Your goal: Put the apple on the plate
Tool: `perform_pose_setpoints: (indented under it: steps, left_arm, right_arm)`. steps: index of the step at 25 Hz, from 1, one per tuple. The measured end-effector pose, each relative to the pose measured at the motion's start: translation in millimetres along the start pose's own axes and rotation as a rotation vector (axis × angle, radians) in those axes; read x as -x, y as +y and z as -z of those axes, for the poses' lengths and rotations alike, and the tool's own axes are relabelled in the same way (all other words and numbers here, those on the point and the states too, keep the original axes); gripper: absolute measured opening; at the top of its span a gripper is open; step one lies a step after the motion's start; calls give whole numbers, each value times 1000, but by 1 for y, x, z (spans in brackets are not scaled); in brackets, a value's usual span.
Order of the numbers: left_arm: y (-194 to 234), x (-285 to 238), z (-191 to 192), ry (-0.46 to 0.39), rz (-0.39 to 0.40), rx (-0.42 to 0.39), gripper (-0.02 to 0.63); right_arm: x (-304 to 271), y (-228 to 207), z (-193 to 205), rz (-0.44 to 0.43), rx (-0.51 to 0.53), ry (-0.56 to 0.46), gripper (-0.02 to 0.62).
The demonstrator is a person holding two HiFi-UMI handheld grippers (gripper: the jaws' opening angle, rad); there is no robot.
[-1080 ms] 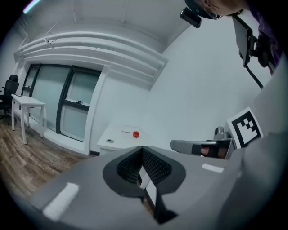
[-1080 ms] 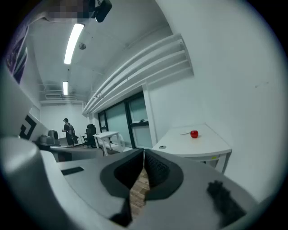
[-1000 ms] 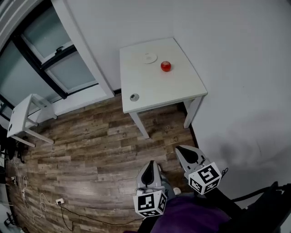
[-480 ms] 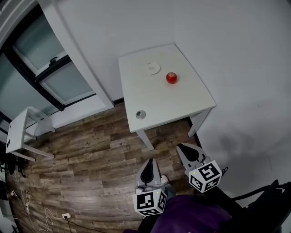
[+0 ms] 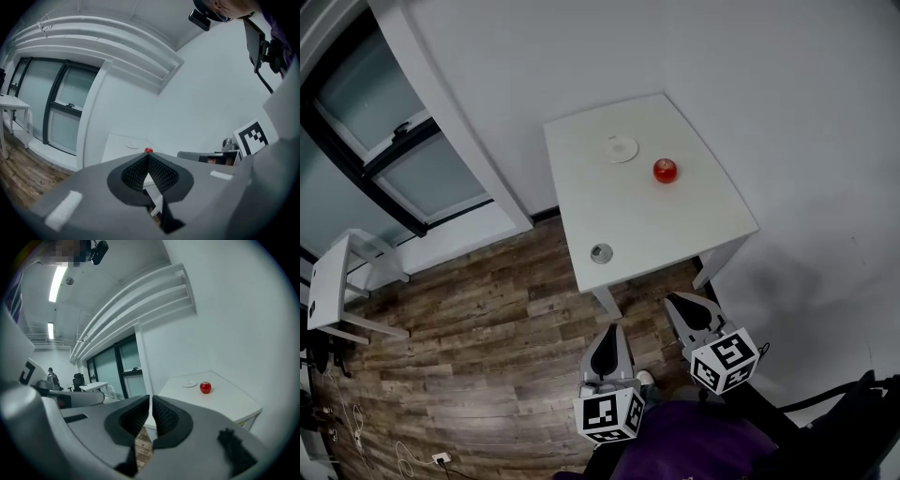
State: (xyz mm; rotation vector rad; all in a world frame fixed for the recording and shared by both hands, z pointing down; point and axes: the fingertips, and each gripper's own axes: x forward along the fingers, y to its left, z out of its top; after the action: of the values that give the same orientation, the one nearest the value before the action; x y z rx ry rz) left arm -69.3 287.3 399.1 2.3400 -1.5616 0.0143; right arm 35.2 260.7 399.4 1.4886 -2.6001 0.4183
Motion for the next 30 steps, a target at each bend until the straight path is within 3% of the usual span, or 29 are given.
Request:
perform_pose_setpoints:
  steps: [12,22,30]
  left_arm:
    - [21,-29,-1,26,17,29,6]
    - [33,-70,-5,32,2,31,6]
    - [42,-129,-19,31,-15,41,6]
  right_arm:
    - [-30,-18,-7,39,14,18,12]
    - [-77,-40,-18,-9,31,27,13]
    - [-121,-81,-33,-28,39,47,14]
